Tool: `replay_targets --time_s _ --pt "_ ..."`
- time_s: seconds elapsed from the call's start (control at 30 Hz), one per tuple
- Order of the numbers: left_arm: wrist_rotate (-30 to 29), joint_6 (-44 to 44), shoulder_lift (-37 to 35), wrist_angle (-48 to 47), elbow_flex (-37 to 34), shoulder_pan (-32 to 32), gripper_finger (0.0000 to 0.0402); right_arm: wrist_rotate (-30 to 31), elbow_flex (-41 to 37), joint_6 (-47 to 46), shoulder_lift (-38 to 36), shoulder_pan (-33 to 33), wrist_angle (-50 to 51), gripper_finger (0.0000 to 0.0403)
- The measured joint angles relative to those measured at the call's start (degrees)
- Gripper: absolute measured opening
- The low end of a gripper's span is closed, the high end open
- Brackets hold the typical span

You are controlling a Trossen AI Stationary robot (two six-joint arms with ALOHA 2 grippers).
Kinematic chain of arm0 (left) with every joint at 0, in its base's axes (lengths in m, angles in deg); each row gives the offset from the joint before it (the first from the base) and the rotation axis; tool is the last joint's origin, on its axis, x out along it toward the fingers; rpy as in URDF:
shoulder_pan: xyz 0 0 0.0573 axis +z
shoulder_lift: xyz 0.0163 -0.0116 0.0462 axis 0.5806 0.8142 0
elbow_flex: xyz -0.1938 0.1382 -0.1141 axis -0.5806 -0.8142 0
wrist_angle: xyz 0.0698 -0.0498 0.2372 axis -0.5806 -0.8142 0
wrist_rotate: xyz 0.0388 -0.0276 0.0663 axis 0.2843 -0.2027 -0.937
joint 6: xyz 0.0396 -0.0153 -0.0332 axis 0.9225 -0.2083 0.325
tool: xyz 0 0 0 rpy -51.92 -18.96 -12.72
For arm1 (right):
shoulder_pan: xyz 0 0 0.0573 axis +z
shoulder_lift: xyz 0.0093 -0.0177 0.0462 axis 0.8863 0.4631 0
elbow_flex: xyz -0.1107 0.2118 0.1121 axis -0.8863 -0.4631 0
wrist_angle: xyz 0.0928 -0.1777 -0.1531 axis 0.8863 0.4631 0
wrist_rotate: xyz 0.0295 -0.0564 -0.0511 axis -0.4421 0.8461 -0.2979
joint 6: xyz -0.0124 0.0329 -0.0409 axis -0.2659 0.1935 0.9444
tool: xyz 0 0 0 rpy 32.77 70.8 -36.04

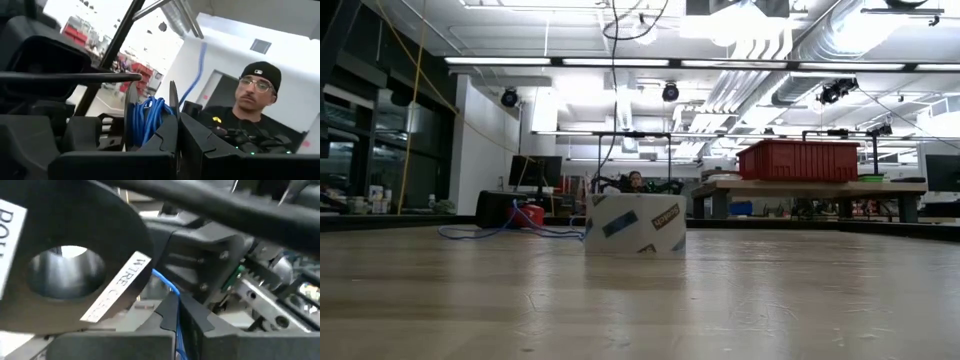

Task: Coil cords
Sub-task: Coil the blue wire on the spool

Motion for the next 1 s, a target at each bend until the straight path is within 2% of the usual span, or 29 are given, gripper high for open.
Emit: replay_targets --time_s 0.13,0.27,0.53,0.67,1.0 --pt "-1.7 2.1 0.0 3.6 0.0 -0.1 0.0000 0.6 0.0 -0.1 0.0 -0.2 -2.5 0.0000" --pt "-1.5 -2.0 -0.1 10.8 0.0 1.0 0.0000 2.7 0.0 -4.5 0.0 -0.1 -2.4 0.0010" --pt "-3.6 -2.5 -1.4 13.3 0.0 2.2 0.0000 5.5 -0.1 -7.5 0.2 -0.2 -0.3 0.0121" --pt "-4.2 -0.7 -1.8 13.1 0.0 2.2 0.0000 5.6 -0.1 -7.5 0.2 -0.2 0.2 0.0160" --pt "-6.5 1.2 -2.3 13.2 0.0 2.6 0.0000 5.5 -0.1 -7.7 1.9 0.3 1.5 0.0165"
